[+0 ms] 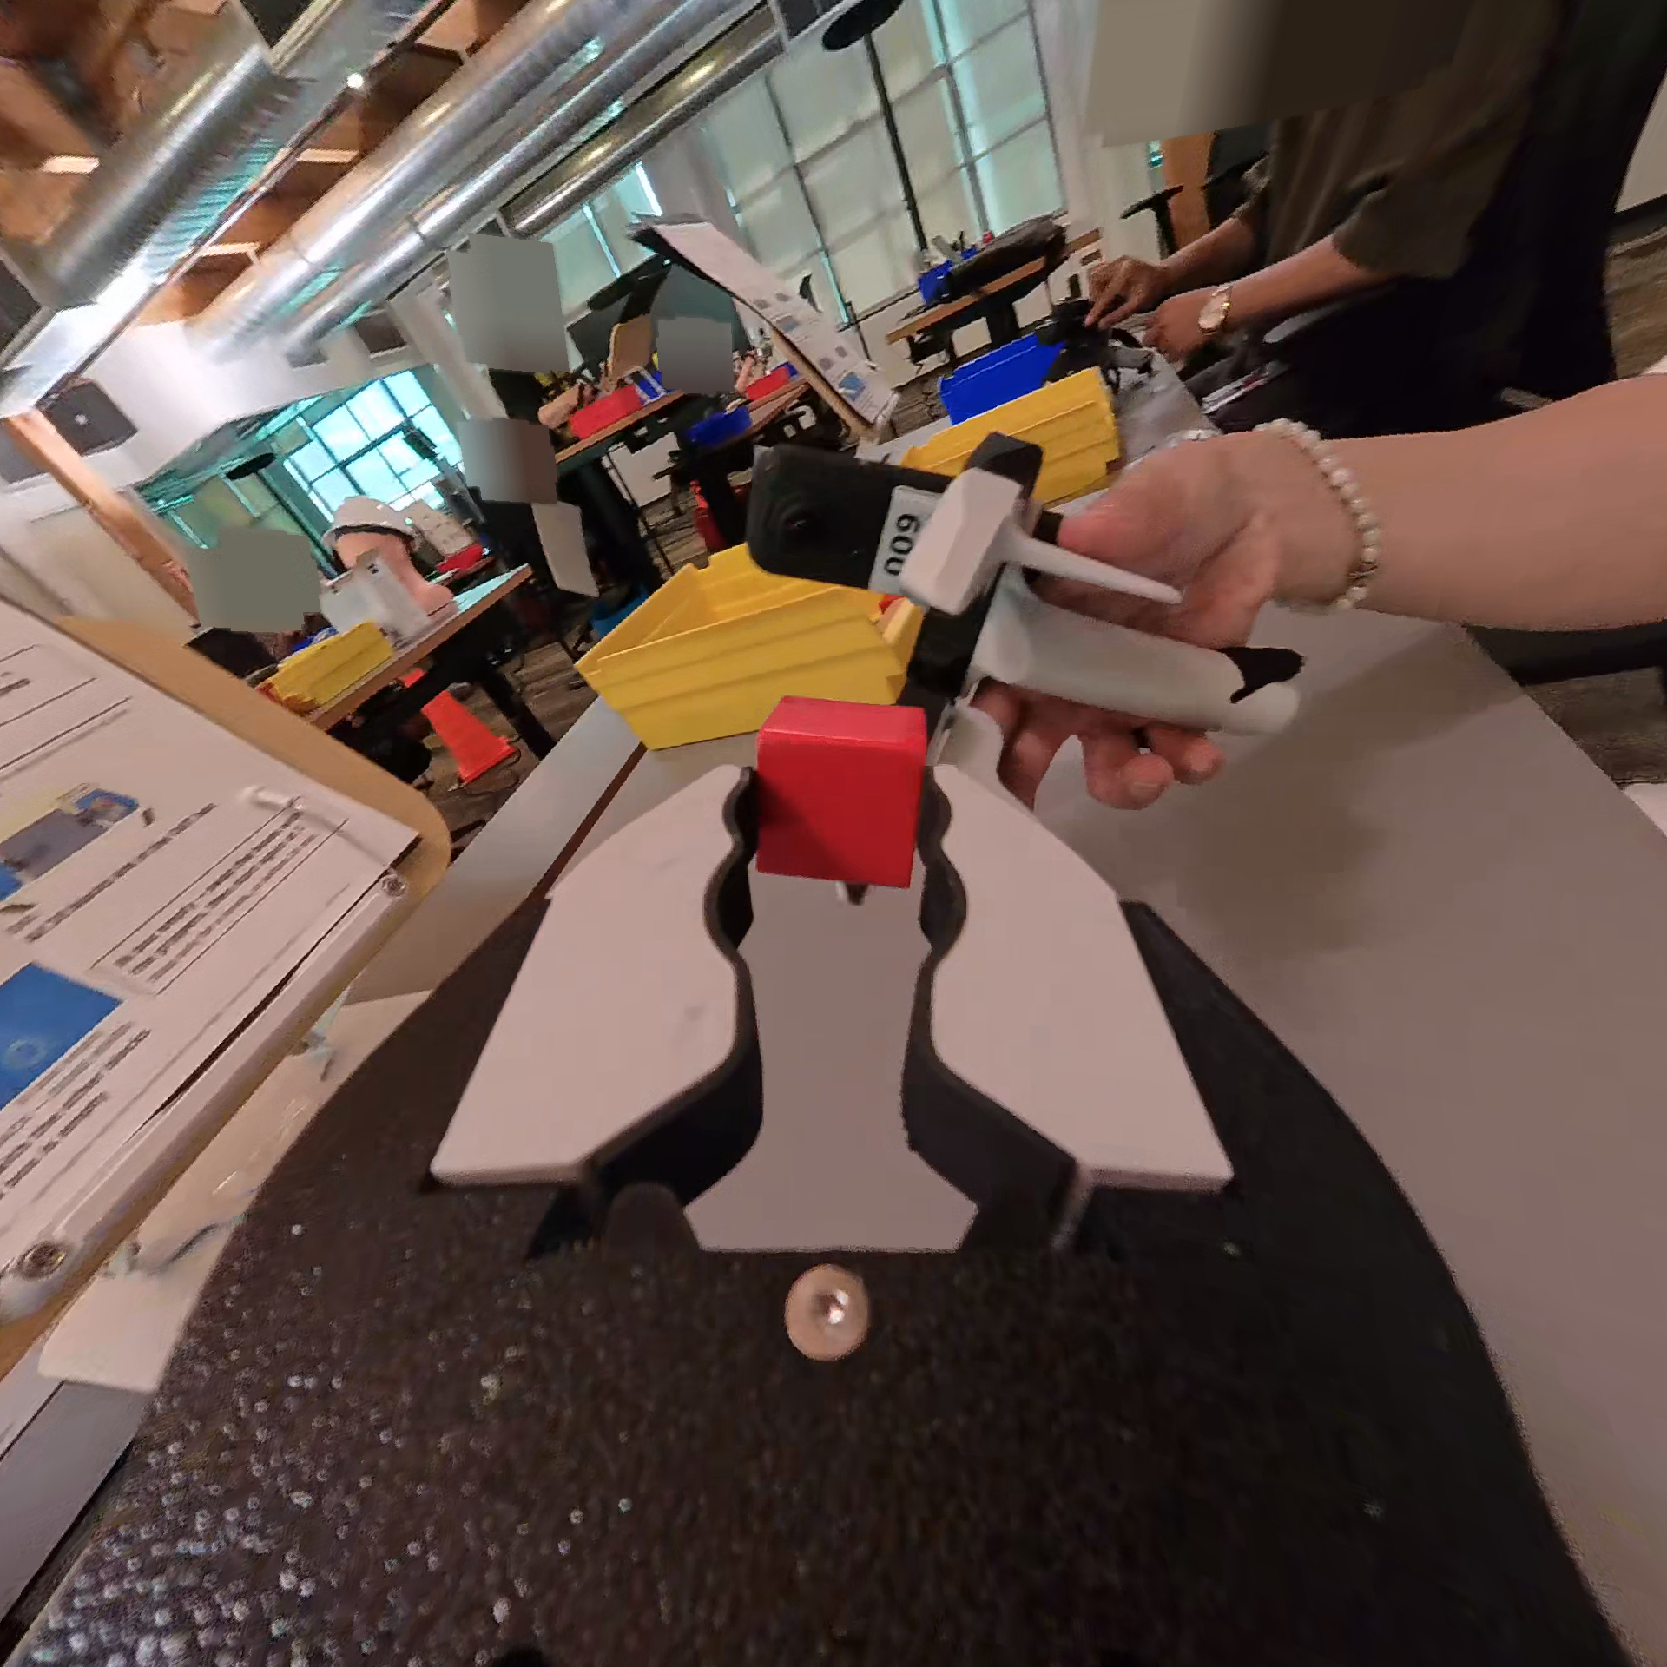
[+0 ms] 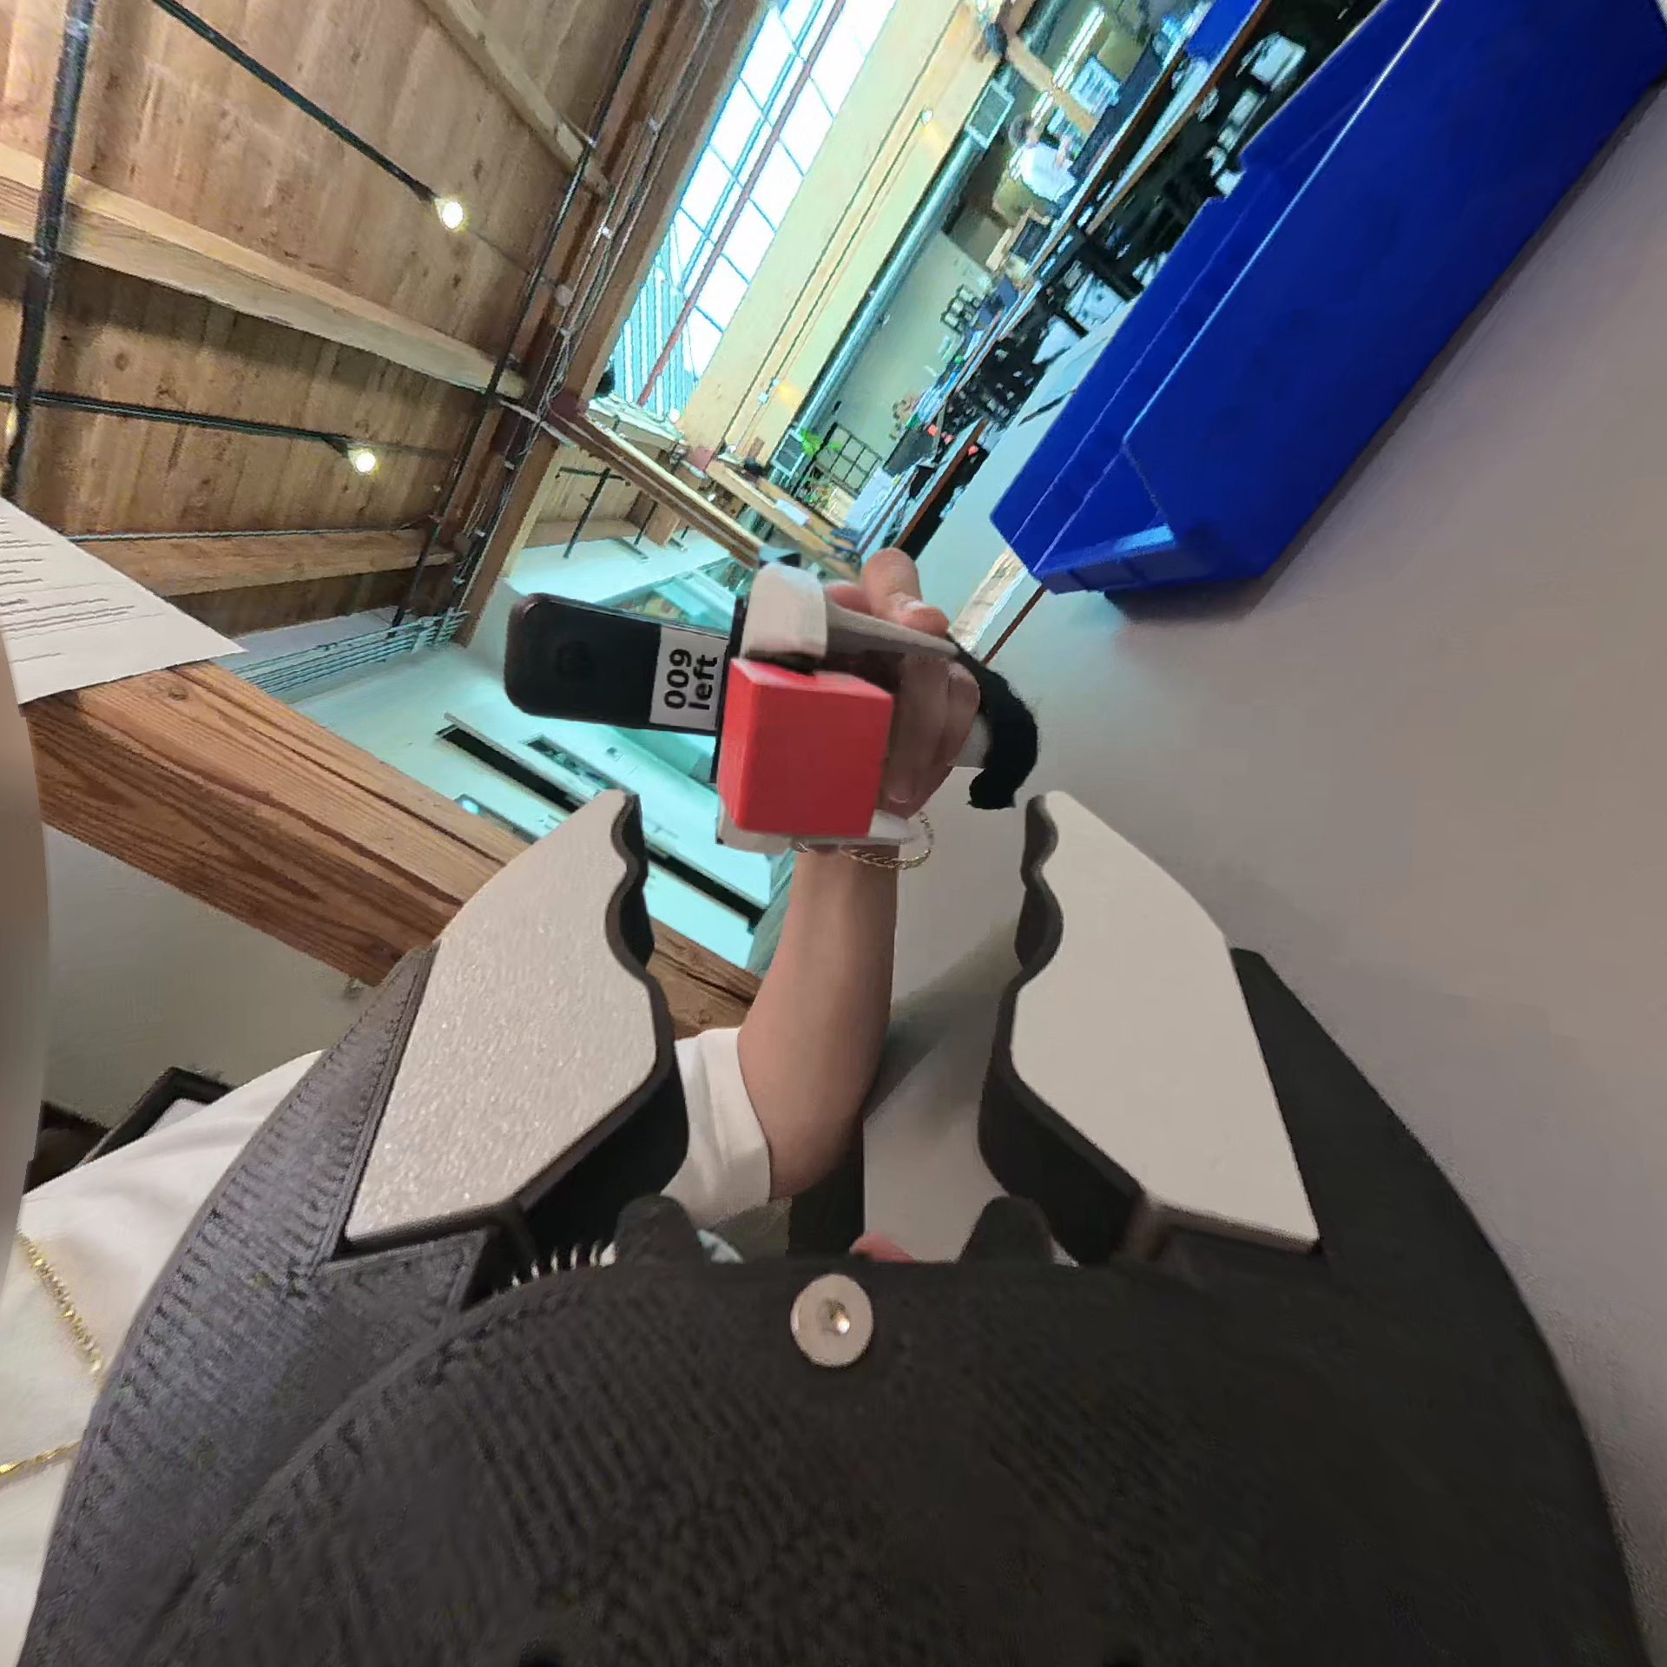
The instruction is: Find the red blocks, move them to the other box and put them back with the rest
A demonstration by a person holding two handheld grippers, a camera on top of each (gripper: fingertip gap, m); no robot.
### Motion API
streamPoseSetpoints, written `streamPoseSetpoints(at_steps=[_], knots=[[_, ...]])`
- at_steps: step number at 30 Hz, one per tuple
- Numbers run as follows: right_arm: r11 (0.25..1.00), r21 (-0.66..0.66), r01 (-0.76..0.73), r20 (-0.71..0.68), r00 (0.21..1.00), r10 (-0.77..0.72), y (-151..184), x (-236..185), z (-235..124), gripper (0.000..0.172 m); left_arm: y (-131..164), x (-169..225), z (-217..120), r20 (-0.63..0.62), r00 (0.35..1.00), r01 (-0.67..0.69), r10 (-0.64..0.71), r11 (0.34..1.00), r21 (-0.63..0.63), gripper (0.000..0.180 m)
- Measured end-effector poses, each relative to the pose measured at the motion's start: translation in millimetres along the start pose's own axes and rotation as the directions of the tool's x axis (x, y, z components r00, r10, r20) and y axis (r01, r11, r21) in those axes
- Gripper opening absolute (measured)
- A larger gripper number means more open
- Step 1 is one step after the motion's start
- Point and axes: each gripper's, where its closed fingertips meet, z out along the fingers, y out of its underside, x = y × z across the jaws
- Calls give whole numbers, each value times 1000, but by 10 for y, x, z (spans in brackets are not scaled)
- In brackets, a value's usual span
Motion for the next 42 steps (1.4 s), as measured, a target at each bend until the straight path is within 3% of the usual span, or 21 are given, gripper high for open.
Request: streamPoseSetpoints(at_steps=[12,15,17,21,25,28,31,35,39,42], knots=[[993,-112,-49,103,993,60,181,-47,141,67,31,211,69,-72,997,-12,14,1000,29,33],[991,-122,-53,126,990,68,196,-66,157,36,65,208,86,-61,998,-31,32,999,13,33],[991,-120,-62,122,990,77,188,-54,162,35,80,196,84,-50,998,-35,35,999,9,33],[993,-111,-39,73,996,47,153,-9,131,35,116,158,102,-2,1000,-30,30,1000,-4,34],[997,-77,13,-28,999,-16,-31,45,-80,35,128,25,84,95,995,2,-5,1000,28,61],[993,-34,115,-184,976,-119,-350,80,-457,35,204,-145,39,196,981,12,-13,1000,6,68],[963,16,270,-420,875,-239,-835,89,-1081,35,267,-277,3,271,962,32,-27,999,-16,70],[907,16,422,-735,620,-276,-1500,123,-2169,35,341,-357,-3,315,948,57,-40,997,-43,67],[914,-43,403,-929,321,-185,-2016,397,-3211,35,463,-378,34,328,944,81,-45,992,-98,66],[947,-52,318,-967,221,-128,-2262,724,-3655,35,495,-361,73,316,945,118,-83,989,-93,66]])
